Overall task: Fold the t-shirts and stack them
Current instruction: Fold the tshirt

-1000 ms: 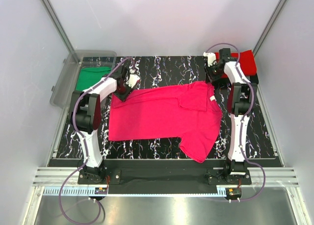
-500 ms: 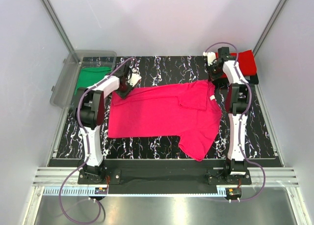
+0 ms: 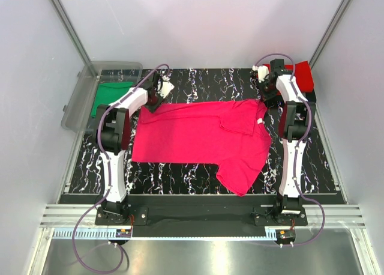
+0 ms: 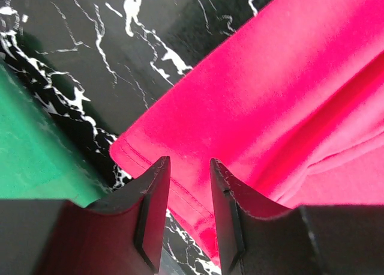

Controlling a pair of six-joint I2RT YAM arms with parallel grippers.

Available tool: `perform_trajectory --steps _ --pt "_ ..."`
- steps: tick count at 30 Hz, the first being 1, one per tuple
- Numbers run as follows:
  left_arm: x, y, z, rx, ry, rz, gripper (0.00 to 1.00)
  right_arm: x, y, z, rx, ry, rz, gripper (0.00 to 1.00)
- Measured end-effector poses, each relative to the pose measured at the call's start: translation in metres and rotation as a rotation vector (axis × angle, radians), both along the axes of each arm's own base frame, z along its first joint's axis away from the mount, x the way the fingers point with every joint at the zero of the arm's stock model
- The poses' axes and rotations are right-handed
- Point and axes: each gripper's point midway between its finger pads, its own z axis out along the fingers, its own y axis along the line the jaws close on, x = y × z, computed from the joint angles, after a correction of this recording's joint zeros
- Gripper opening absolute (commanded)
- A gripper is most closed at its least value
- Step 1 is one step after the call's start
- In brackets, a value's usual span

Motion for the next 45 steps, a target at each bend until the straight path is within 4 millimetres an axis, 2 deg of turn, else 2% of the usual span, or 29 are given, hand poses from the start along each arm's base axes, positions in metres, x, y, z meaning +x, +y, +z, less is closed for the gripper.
perform_trajectory --steps 3,5,7,9,11,14,16,19,23,27,32,35,36,38,43,44,45 --pt "0.003 -0.001 0.005 -0.010 -0.014 0.011 0.41 -0.001 0.000 0.001 0.002 0.002 -0.009 0.34" --pt "0.002 -0.002 0.015 -0.022 -0.027 0.024 0.43 -0.003 0.001 0.005 0.009 0.006 -0.015 0.39" --pt "0.003 -0.003 0.033 -0.038 -0.061 0.030 0.43 -0.004 0.003 0.014 0.022 -0.002 -0.013 0.42" --pt "0.003 -0.004 0.064 -0.059 -0.120 0.028 0.42 -0.005 0.006 0.031 0.034 -0.024 -0.012 0.43" --pt "-0.003 -0.004 0.094 -0.075 -0.187 0.019 0.40 -0.007 0.010 0.058 0.053 -0.065 -0.007 0.43" --pt "-0.021 0.001 0.116 -0.067 -0.230 -0.011 0.41 -0.019 0.021 0.102 0.090 -0.130 0.023 0.44" --pt "-0.037 0.006 0.109 -0.042 -0.207 -0.040 0.44 -0.034 0.027 0.125 0.109 -0.156 0.050 0.44" --pt "-0.059 0.012 0.073 0.007 -0.111 -0.091 0.48 -0.062 0.042 0.146 0.131 -0.171 0.103 0.44" --pt "-0.083 0.018 0.029 0.051 0.039 -0.143 0.48 -0.093 0.071 0.146 0.170 -0.133 0.171 0.45" --pt "-0.082 0.018 0.008 0.068 0.093 -0.162 0.48 -0.118 0.095 0.130 0.200 -0.067 0.223 0.45" --pt "-0.065 0.015 0.001 0.075 0.092 -0.172 0.46 -0.142 0.109 0.122 0.217 -0.019 0.255 0.45" --pt "-0.056 0.014 0.001 0.080 0.085 -0.176 0.36 -0.150 0.111 0.128 0.222 -0.026 0.260 0.45" --pt "-0.053 0.014 0.000 0.082 0.084 -0.176 0.30 -0.151 0.111 0.130 0.223 -0.031 0.261 0.45" --pt "-0.050 0.014 -0.001 0.087 0.086 -0.179 0.26 -0.153 0.111 0.132 0.225 -0.034 0.261 0.45" --pt "-0.056 0.016 -0.005 0.101 0.121 -0.197 0.33 -0.168 0.113 0.125 0.243 -0.002 0.262 0.45" --pt "-0.057 0.016 -0.006 0.102 0.129 -0.199 0.29 -0.173 0.113 0.121 0.245 0.010 0.263 0.45" --pt "-0.059 0.017 -0.006 0.103 0.137 -0.200 0.21 -0.177 0.113 0.118 0.246 0.022 0.263 0.45"
